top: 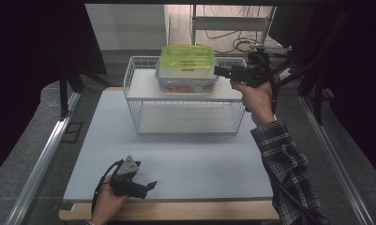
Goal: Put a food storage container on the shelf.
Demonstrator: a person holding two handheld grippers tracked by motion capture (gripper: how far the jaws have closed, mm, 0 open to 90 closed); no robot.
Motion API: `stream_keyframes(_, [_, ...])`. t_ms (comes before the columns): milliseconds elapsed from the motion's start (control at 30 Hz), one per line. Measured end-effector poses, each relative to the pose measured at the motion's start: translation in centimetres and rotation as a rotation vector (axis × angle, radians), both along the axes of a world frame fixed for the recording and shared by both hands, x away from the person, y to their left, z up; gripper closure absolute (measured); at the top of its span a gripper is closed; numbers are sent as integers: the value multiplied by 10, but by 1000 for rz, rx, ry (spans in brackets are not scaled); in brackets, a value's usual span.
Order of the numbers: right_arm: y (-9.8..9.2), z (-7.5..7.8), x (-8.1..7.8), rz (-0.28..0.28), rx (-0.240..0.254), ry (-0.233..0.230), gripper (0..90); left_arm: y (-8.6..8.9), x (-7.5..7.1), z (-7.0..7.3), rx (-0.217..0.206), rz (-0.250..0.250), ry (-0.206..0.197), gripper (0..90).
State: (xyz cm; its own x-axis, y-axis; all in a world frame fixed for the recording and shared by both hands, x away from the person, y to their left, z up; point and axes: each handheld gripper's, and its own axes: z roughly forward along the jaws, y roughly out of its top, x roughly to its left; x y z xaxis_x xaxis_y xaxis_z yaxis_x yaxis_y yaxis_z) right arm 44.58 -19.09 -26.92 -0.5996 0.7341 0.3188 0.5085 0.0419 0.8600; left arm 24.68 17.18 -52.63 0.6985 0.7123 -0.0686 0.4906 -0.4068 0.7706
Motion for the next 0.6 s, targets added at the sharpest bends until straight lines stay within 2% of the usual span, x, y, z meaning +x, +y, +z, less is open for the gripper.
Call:
stream_keyframes(300, [-6,-12,-10,10,-50,-27,112,1,1,0,-9,8,7,26])
stream_keyframes(600, [-10,-24,-21,28,-72,-41,104,1,1,0,-10,15,15,24])
